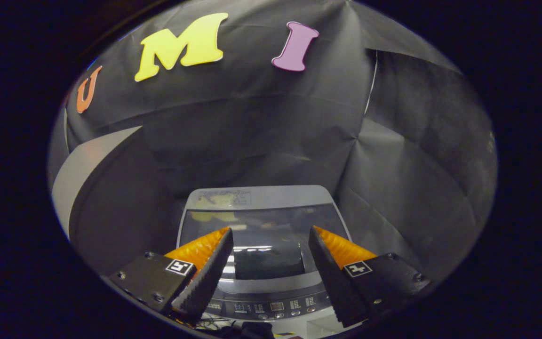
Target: Put the clothes into the washing machine and then close the washing machine lid.
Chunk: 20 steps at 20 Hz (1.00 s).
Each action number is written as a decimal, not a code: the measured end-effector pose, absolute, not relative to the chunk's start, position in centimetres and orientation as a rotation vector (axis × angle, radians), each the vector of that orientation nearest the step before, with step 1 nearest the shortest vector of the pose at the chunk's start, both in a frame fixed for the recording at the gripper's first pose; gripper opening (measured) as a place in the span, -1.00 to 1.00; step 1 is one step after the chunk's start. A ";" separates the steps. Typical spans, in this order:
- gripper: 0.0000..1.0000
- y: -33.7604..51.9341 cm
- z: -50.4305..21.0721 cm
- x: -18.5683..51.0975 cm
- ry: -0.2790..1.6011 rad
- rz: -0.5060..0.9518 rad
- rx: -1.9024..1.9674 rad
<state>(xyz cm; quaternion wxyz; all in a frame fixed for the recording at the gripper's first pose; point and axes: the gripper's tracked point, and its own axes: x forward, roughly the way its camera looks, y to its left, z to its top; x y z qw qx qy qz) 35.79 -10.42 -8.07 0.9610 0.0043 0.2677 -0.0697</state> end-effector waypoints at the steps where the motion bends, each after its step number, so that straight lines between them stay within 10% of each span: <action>1: 1.00 -10.3 -7.7 35.4 0.516 -0.146 0.014; 20: 1.00 -7.2 5.6 7.5 0.009 0.008 0.002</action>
